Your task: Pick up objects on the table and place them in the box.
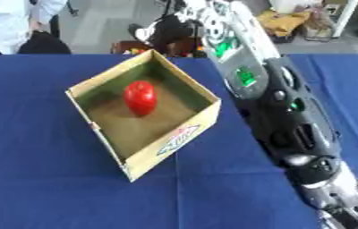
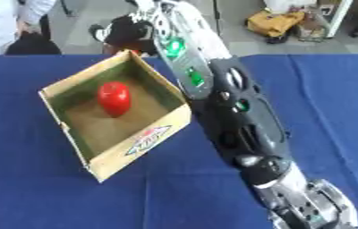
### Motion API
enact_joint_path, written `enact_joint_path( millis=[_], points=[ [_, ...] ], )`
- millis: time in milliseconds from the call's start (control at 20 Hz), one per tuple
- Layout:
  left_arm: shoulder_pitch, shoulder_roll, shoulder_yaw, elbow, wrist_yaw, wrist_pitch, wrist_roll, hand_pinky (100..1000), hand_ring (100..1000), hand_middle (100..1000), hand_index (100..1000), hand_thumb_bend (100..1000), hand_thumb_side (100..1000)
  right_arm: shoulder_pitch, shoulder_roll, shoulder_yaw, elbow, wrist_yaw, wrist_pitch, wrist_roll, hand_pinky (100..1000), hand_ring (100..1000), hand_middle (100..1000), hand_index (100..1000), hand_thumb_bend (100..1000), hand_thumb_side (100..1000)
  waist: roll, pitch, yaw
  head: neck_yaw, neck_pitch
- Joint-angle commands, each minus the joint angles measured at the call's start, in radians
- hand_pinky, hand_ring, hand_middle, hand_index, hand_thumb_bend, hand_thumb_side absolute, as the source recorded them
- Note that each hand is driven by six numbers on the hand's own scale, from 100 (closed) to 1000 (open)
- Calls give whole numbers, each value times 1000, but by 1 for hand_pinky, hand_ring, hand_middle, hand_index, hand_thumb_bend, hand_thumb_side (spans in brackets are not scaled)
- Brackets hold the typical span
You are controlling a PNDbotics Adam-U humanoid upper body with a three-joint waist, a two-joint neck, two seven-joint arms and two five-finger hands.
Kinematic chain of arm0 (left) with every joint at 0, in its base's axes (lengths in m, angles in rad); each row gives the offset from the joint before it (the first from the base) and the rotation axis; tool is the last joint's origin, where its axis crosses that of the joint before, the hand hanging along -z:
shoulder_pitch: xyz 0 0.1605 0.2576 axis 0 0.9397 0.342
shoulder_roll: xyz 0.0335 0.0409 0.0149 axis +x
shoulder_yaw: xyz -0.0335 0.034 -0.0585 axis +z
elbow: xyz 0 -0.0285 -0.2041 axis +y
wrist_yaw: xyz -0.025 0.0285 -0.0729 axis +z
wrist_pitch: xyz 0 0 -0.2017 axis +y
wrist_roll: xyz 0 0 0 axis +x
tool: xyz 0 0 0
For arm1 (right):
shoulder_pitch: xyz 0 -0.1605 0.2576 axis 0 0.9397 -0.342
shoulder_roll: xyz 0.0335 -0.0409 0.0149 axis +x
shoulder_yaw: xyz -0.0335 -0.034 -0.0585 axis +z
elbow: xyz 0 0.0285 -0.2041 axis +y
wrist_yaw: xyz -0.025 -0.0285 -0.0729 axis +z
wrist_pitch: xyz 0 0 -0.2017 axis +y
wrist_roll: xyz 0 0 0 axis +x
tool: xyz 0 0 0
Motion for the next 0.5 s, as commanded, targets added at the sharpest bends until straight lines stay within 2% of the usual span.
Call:
enact_joint_path(
  millis=[50, 150, 350, 500],
  points=[
    [-8, 28, 14, -15, -8, -1, 6, 635, 847, 812, 867, 100, 1000, 21, -88, -16, -179, -32, 7, -25, 586, 708, 772, 843, 441, 299, 0, -20, -5, 17, 5],
    [-8, 29, 17, -15, -10, -2, 9, 635, 847, 812, 866, 100, 1000, 67, -138, -33, -284, -54, 27, -69, 584, 691, 748, 823, 366, 361, 3, -20, -13, 31, 5],
    [-9, 31, 21, -15, -13, -3, 14, 636, 847, 812, 866, 100, 1000, 157, -215, -61, -449, -100, 60, -149, 593, 698, 753, 822, 340, 409, 11, -22, -26, 57, 6],
    [-9, 31, 23, -15, -14, -4, 16, 636, 847, 812, 867, 100, 1000, 207, -252, -87, -493, -139, 47, -220, 614, 700, 744, 815, 315, 414, 17, -24, -35, 69, 6]
  ],
)
